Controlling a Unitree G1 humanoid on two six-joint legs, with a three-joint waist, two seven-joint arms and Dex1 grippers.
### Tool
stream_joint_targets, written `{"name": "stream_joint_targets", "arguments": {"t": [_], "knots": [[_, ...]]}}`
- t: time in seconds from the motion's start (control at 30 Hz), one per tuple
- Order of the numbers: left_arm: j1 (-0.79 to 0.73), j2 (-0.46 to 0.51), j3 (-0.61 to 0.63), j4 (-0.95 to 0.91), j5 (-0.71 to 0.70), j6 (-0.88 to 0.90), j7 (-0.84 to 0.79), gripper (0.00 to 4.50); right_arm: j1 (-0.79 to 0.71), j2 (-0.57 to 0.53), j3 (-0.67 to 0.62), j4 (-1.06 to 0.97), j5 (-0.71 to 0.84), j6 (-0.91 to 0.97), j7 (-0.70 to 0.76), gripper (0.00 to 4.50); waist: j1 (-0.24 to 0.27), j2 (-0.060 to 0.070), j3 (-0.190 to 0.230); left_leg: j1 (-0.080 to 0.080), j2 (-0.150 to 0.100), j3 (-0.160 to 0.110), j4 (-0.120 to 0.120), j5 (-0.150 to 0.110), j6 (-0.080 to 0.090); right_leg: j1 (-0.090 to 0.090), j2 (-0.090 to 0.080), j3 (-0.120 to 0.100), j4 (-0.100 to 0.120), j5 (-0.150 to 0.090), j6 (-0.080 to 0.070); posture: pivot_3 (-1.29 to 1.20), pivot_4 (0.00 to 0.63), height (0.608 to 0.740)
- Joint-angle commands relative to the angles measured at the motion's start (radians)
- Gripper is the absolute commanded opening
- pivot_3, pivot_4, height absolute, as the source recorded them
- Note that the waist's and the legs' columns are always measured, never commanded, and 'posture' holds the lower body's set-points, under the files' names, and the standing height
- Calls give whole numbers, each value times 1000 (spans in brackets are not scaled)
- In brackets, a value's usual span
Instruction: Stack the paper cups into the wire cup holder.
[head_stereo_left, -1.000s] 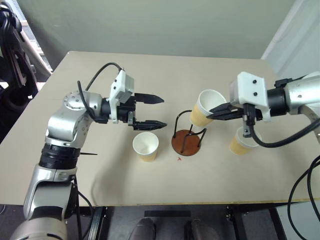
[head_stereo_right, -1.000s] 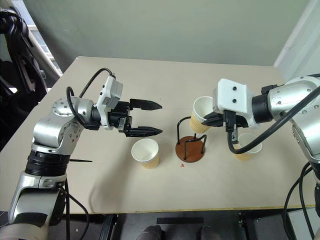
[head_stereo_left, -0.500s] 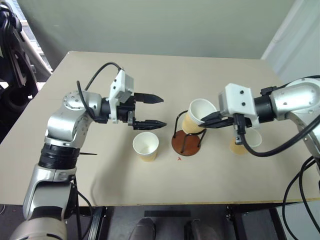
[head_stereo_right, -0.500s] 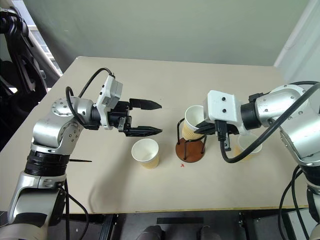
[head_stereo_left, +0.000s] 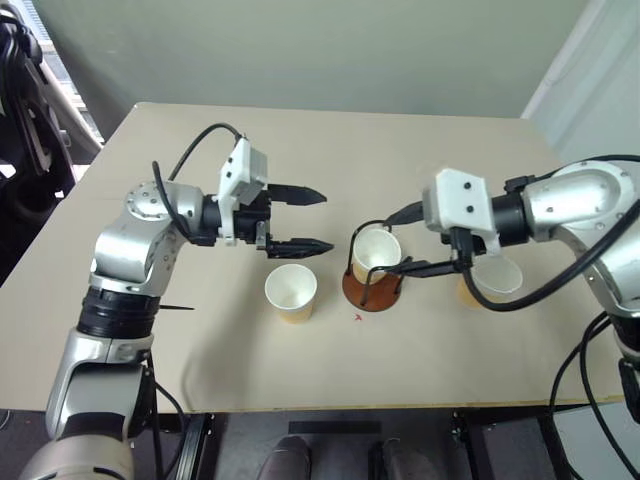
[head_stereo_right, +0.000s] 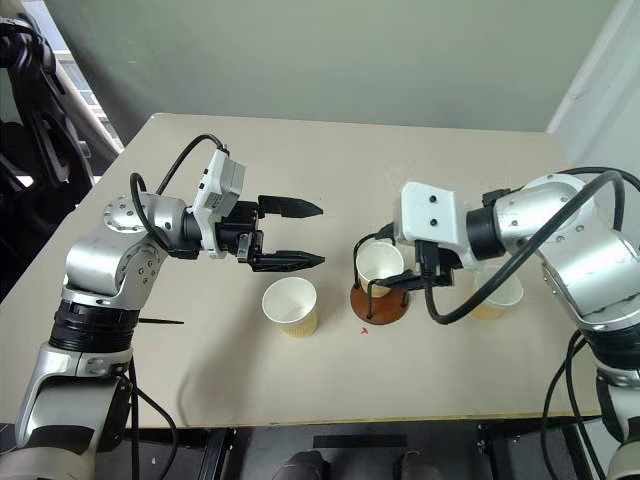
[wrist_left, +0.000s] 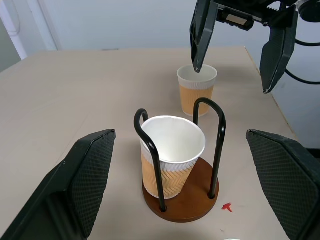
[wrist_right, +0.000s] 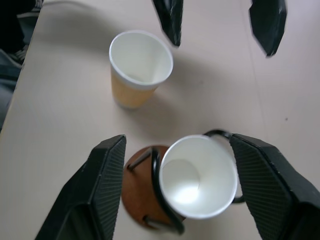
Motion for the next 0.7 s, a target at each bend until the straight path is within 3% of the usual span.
{"name": "stream_joint_targets", "arguments": {"t": [0.03,0.17,0.43,0.53,0.7], "knots": [[-19,5,26,-10,-4,-11,-3,4500,-29,15,-51,-17,27,20,-25,3357,0,0,0,0,0,0,0,0,0,0,0,0,0,0,0,0,150,740],[-20,23,22,-16,2,-9,-17,4500,-43,43,-80,-19,66,54,-52,3357,0,0,0,0,0,0,0,0,0,0,0,0,0,0,0,0,150,740],[29,151,-5,-114,30,-25,-118,4500,-47,59,-169,-35,171,146,-101,3357,-7,0,0,0,0,0,-1,0,0,-1,0,0,-1,0,-1,0,150,740],[50,213,-42,-126,122,-124,-159,4500,-35,53,-181,-42,188,154,-113,3357,-7,0,0,0,0,-1,-1,0,0,-1,0,0,-1,-1,-1,0,150,740],[53,242,-57,-141,144,-157,-202,4500,-27,49,-188,-37,197,149,-129,3357,-7,0,0,0,0,-1,-1,0,0,-1,0,0,-1,-1,-1,0,150,740]]}}
